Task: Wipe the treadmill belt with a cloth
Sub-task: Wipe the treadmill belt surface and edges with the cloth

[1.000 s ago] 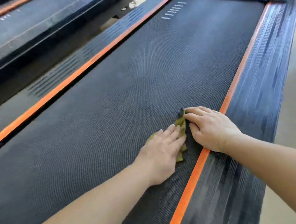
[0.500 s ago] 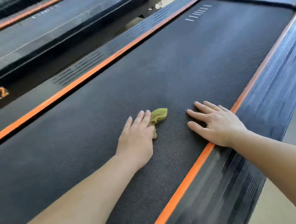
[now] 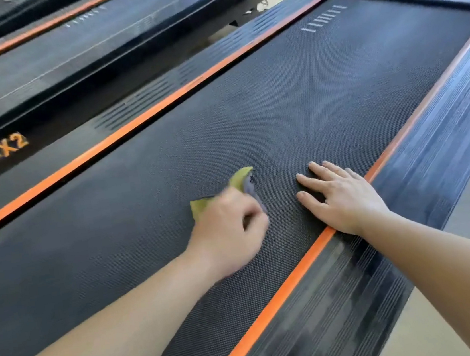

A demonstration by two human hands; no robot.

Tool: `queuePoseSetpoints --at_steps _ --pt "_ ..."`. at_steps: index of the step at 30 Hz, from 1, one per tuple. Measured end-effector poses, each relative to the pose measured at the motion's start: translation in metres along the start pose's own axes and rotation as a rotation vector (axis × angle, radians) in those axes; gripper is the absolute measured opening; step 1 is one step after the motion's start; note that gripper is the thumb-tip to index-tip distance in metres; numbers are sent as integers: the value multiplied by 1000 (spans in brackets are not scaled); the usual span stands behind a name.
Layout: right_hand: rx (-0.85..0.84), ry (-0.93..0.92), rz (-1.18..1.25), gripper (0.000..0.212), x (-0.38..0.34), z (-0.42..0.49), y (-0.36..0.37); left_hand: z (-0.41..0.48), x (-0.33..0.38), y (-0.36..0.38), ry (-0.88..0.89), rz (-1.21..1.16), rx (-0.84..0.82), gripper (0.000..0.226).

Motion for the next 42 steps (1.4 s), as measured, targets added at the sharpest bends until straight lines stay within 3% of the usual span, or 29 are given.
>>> queuePoseSetpoints --at_steps 1,4,6,8,10,16,18,24,28,31,36,40,42 --pt "2 -3 -4 61 0 1 0 -9 2 8 44 -31 -123 23" --pt "1 -11 -12 57 0 3 1 -12 -9 17 292 123 -170 25" --pt "17 -10 -19 56 1 3 2 -8 -16 38 441 191 -325 37" --pt "37 -10 -28 55 0 3 3 -5 -27 56 411 202 -504 51" --pt "32 -4 -35 55 0 3 3 4 -40 61 314 207 -556 54" --pt "20 -10 -37 56 -1 3 2 33 -56 63 -201 69 -287 48" --pt "10 -17 -39 58 0 6 2 20 -34 69 -178 -55 -265 45" --pt "15 -19 -35 58 1 4 5 -33 -10 43 156 -184 -582 54" --pt "14 -6 -41 56 0 2 3 -5 -35 30 105 -8 -368 60" --pt "0 18 -40 55 -1 0 2 -15 -28 51 79 114 -453 61" --pt "-23 15 -51 54 -3 1 1 -37 -26 59 261 132 -469 55" --pt "5 40 -35 53 -1 0 -1 -34 -66 39 -47 69 -309 48" --pt "60 74 -78 53 -5 -5 -8 -53 -44 41 -75 -46 -340 46"
Point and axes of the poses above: each hand's wrist, its own z-axis towards the middle knuckle, its own y-axis out of the palm, x = y × z, the point moved 4 cm from there along z, towards the middle knuckle, and after that the axes turned 5 degrees about y, right-handed, at the moved point
